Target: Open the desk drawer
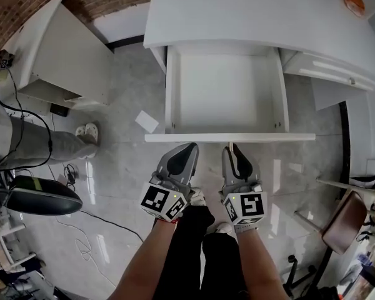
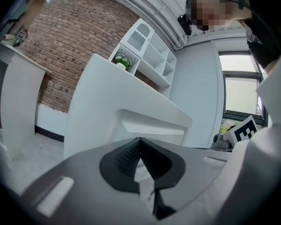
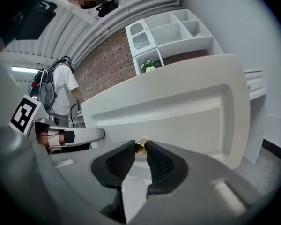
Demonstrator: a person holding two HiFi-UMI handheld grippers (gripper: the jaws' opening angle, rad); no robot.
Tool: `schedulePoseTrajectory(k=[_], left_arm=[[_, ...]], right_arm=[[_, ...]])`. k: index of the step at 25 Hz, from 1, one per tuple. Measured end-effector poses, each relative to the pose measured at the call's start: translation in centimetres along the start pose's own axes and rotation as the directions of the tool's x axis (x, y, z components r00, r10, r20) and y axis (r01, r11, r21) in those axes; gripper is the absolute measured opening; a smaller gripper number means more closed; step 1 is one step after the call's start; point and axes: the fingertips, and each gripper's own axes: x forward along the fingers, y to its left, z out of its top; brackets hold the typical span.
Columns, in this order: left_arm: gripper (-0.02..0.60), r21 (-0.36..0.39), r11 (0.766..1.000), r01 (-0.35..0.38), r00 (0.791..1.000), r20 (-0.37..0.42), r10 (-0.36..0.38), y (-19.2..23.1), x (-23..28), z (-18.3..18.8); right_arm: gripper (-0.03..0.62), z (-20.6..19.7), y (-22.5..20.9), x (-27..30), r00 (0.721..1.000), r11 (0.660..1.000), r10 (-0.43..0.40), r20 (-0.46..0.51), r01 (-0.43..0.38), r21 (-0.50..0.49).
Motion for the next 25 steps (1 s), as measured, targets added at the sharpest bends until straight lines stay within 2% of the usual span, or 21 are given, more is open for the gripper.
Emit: schedulePoseTrajectory(k=[15,25], left_arm=[[0.003,-0.029,0.999,-0.043,0.999,0.016,0.043,-1.2,-1.7,-1.0],[0.003,-0.021,0.999,-0.040,0.999,0.014,0.040,-2.0,-2.0,-1.0]], right_arm=[[0.077,-0.9,0.6,-2.1,0.999,0.999,0.036,-0.008,-0.036,-0.017],[0.080,-0.9,0.6,-2.1,0.999,0.998,0.045,-0.021,-0.046,-0.034]])
